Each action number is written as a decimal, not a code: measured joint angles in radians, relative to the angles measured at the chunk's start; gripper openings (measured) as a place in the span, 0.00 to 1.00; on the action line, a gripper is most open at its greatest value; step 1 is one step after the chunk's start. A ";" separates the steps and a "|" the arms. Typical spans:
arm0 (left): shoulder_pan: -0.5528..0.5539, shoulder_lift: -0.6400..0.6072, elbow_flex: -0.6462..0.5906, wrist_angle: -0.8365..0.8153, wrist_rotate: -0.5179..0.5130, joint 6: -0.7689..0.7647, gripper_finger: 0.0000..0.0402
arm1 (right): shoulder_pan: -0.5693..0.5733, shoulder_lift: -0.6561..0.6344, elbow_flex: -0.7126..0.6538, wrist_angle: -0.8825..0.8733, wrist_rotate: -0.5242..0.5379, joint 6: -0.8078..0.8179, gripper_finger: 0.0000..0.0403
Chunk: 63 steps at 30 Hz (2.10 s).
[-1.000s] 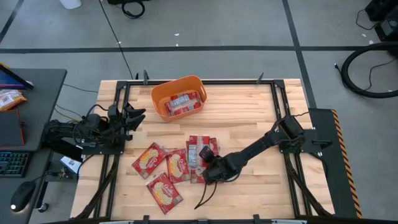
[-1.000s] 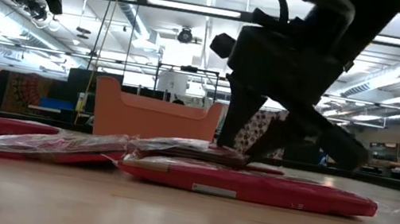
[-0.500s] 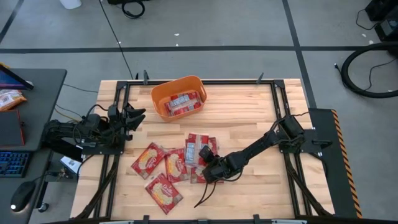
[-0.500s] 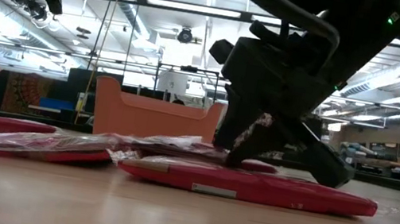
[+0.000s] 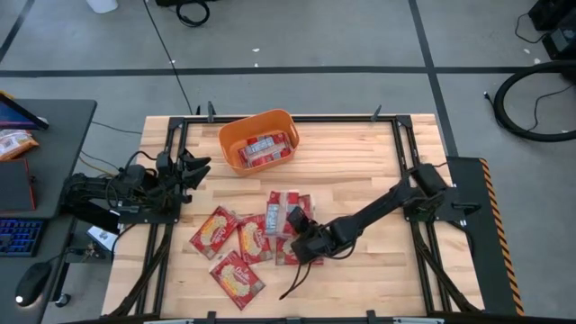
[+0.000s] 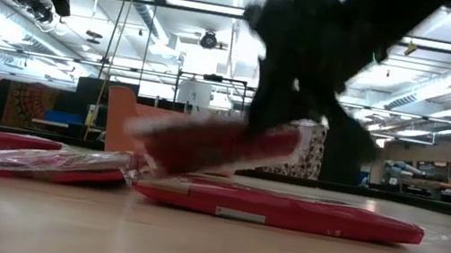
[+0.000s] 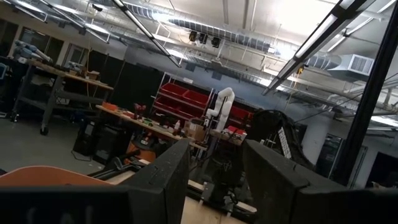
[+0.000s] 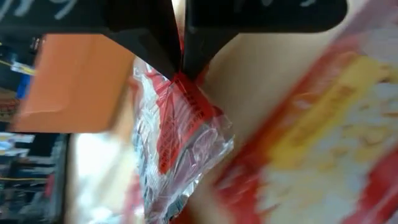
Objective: Sort popcorn bags into baskets
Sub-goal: Put the red popcorn bag into the orange bin
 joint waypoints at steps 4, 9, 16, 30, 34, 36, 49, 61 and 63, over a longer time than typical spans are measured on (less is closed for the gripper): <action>0.000 0.000 0.000 -0.004 0.000 -0.001 0.39 | -0.012 -0.070 0.003 0.016 0.002 -0.004 0.04; 0.000 0.000 0.000 -0.008 0.000 -0.036 0.39 | -0.029 -0.153 0.004 0.024 0.000 0.044 0.04; 0.000 0.000 0.000 -0.022 0.000 -0.067 0.39 | -0.043 -0.203 0.005 0.024 -0.074 0.127 0.04; 0.030 0.238 0.000 -0.076 -0.052 -0.130 0.39 | -0.049 -0.204 0.005 -0.136 0.029 0.231 0.03; 0.048 0.299 0.000 -0.003 -0.052 -0.129 0.39 | -0.054 -0.204 0.002 -0.232 0.028 0.340 0.03; 0.055 0.319 0.000 0.032 -0.052 -0.131 0.39 | -0.058 -0.205 -0.007 -0.233 0.029 0.356 0.03; 0.120 0.453 0.000 0.150 -0.079 -0.006 0.39 | -0.045 -0.205 -0.067 -0.217 0.087 0.532 0.03; 0.116 0.619 0.023 0.222 0.503 -0.014 0.39 | 0.026 -0.205 -0.068 -0.199 0.058 0.784 0.03; 0.100 0.657 0.038 0.223 0.510 -0.005 0.39 | 0.032 -0.205 -0.068 -0.184 0.079 0.822 0.03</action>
